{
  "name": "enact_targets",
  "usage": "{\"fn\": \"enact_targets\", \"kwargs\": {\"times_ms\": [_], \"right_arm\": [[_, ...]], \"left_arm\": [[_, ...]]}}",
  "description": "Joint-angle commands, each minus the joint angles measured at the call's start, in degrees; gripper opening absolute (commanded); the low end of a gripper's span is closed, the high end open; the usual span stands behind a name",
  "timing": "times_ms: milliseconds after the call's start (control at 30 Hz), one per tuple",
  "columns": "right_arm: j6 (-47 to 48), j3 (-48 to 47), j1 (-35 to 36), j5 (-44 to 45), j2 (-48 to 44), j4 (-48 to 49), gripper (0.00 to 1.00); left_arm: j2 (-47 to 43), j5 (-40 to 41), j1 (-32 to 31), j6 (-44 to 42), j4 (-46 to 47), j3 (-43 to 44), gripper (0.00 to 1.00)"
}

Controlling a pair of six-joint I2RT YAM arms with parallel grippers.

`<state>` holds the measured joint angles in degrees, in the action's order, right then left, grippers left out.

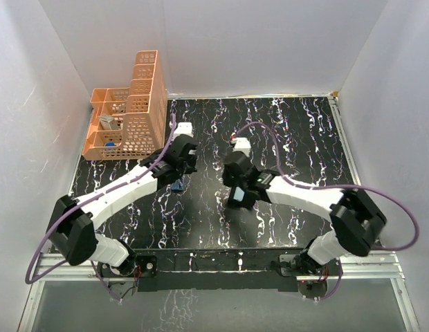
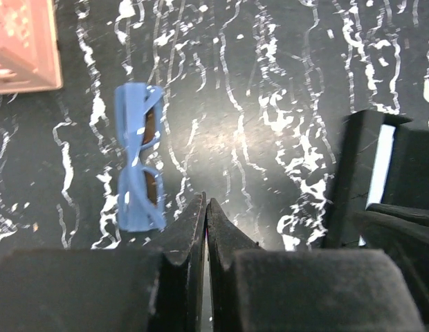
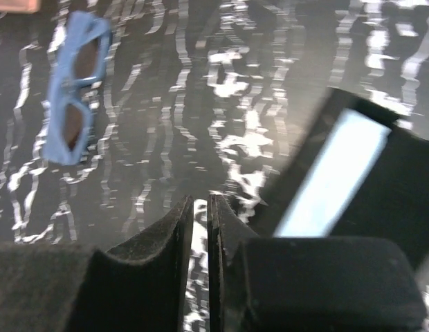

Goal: Organize the sunglasses
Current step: Adjust the sunglasses case at the center of the board, then pick up the sunglasses from the center of the board.

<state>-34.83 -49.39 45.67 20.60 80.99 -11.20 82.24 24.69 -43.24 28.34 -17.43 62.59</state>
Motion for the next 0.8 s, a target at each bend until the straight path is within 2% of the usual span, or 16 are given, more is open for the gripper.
{"fn": "enact_targets", "kwargs": {"times_ms": [0,200,533,767], "right_arm": [[-0.70,-6.01,2.44,-5.79,6.73,8.16,0.14],[-3.22,-10.18,3.13,-11.70,14.33,13.37,0.17],[-6.11,-16.68,4.25,-16.23,26.63,20.80,0.23],[-7.39,-20.00,4.25,-17.54,30.79,23.66,0.29]], "left_arm": [[-6.04,1.41,1.47,0.13,-3.19,-3.00,0.00],[-11.02,2.40,3.17,0.81,-5.61,-4.67,0.03],[-17.17,0.43,6.28,2.58,-6.72,-8.03,0.19],[-19.30,-1.27,6.93,2.86,-7.20,-9.08,0.20]]}}
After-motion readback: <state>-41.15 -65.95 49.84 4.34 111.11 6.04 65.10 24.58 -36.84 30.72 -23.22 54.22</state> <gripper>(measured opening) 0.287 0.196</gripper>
